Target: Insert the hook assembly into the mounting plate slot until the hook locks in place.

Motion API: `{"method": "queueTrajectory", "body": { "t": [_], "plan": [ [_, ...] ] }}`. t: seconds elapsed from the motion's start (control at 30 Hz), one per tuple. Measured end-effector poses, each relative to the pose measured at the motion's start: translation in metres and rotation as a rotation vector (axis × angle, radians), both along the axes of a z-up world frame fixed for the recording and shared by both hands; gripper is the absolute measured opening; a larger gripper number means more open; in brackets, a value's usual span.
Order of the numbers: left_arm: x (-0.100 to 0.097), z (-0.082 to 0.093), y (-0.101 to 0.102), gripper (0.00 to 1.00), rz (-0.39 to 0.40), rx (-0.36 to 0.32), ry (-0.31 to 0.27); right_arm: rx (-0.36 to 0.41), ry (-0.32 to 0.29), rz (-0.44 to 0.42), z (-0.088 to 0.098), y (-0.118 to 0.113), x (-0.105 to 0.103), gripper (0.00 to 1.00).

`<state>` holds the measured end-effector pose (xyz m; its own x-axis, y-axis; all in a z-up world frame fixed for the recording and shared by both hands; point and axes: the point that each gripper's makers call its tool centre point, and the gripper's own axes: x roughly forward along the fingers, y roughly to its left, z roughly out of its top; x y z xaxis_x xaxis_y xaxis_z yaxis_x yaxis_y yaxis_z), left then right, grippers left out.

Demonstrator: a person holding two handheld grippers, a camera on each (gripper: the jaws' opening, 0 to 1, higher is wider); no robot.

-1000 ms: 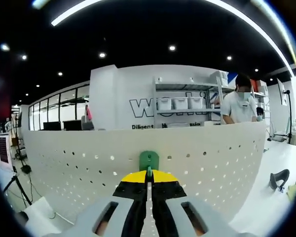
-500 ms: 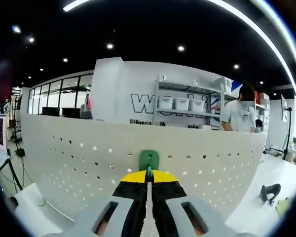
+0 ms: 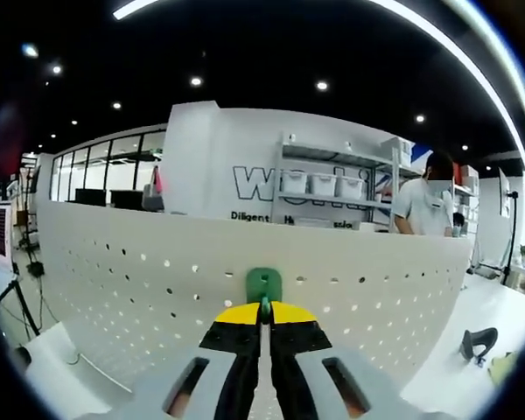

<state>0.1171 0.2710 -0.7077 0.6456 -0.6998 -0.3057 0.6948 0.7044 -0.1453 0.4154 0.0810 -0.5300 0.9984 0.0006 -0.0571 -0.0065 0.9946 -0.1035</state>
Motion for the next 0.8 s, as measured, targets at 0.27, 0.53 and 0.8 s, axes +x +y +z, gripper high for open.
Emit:
{"method": "queueTrajectory", "body": {
  "t": [0.27,0.53,0.8],
  "plan": [
    [0.000,0.000,-0.002,0.64,-0.002,-0.001,0.002,-0.017,-0.014,0.006,0.005,0.001,0.004,0.02],
    [-0.001,0.000,-0.001,0.64,-0.005,0.004,0.003,-0.041,-0.068,0.038,0.019,0.006,0.005,0.04],
    [0.000,0.000,-0.003,0.64,-0.012,0.009,0.002,-0.035,-0.032,0.044,0.011,0.005,0.005,0.04]
  ]
}}
